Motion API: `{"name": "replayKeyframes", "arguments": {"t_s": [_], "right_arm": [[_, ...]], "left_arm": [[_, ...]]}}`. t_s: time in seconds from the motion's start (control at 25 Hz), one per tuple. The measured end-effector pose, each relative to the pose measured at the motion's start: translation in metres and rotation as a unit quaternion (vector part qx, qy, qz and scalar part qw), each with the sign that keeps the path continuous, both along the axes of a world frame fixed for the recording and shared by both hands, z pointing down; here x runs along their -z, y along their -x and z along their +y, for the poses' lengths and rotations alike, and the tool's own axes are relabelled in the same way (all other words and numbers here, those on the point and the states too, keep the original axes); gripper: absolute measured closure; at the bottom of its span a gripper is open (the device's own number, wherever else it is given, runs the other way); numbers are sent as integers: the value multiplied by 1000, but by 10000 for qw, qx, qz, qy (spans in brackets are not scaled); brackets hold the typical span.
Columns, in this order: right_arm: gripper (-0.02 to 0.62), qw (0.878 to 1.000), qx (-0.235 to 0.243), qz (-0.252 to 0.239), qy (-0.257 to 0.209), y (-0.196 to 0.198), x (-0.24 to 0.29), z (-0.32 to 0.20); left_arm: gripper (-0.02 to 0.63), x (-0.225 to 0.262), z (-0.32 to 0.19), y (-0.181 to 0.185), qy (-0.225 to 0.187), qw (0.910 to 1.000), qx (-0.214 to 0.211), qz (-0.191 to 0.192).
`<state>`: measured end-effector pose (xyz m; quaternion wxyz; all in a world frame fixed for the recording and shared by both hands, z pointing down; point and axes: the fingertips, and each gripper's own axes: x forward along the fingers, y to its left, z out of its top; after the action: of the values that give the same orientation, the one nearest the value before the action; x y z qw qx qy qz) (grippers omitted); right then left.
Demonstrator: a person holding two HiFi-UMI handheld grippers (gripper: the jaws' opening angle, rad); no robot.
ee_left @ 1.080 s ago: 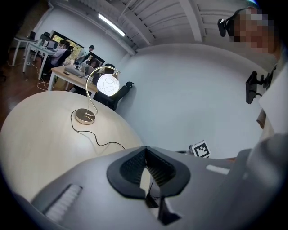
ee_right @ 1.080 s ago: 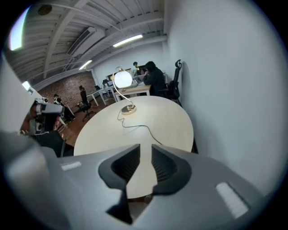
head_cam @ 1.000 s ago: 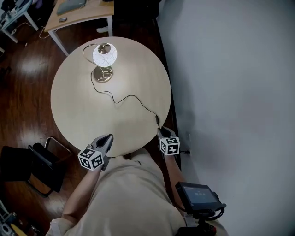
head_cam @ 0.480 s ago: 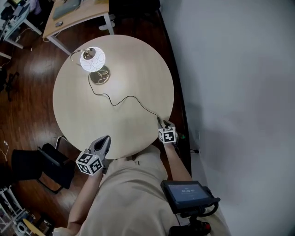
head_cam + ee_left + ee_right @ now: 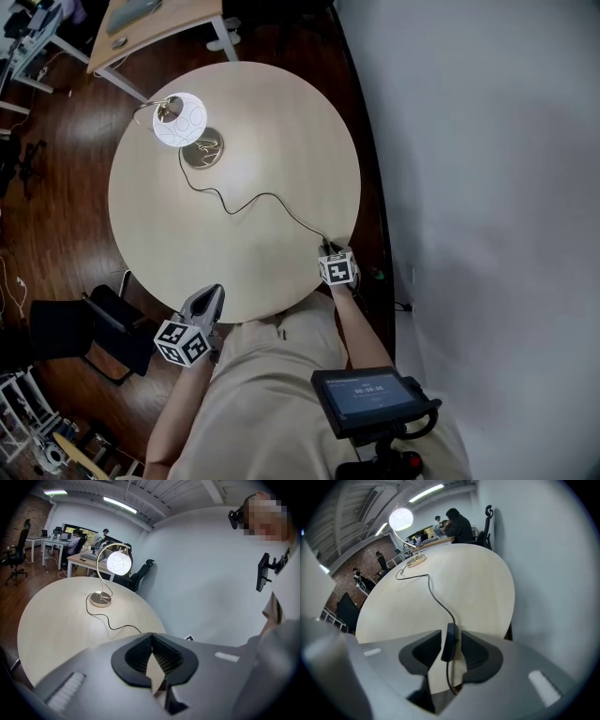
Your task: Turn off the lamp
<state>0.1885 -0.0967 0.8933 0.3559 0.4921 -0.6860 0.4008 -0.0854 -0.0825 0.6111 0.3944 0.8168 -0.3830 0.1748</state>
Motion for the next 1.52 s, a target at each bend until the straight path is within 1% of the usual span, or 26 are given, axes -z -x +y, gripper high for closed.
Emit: {"name": "replayKeyframes", "arguments": {"t_s": [0.08, 0.2, 0.32, 0.68, 0.84, 1.0, 1.12, 1.28, 1.44, 1.52], "right_arm": [[462, 9999, -97, -25, 67, 1, -6, 3], [463, 9999, -113, -43, 39, 4, -10, 2], [486, 10000, -57, 58, 1, 5, -5, 0], [498, 9997, -43, 241, -42, 7, 0, -1], [509, 9990, 105, 423, 95, 11, -3, -5], [529, 9976, 366, 568, 145, 18, -2, -6], [529, 9970, 460, 611, 138, 19, 0, -7], [529, 9974, 398, 566, 176, 19, -4, -6], [518, 9959, 476, 748, 177, 18, 1, -8], [507, 9957, 505, 768, 87, 19, 1, -10]], "left_arm": [[629, -2, 1, 1, 32, 10000, 50, -26], [629, -4, 3, 1, 72, 9999, 76, -63], [629, -5, 4, 2, 109, 9998, 89, -106], [628, -9, 3, -1, 176, 9996, 80, -181], [627, -10, 3, -2, 174, 9996, 33, -213], [627, -11, 5, -2, 206, 9995, 15, -242], [628, -13, 8, -3, 230, 9994, 12, -253], [629, -13, 9, -2, 240, 9993, 38, -271], [629, -12, 10, -2, 245, 9993, 67, -264], [628, -13, 12, -2, 244, 9993, 83, -262]]}}
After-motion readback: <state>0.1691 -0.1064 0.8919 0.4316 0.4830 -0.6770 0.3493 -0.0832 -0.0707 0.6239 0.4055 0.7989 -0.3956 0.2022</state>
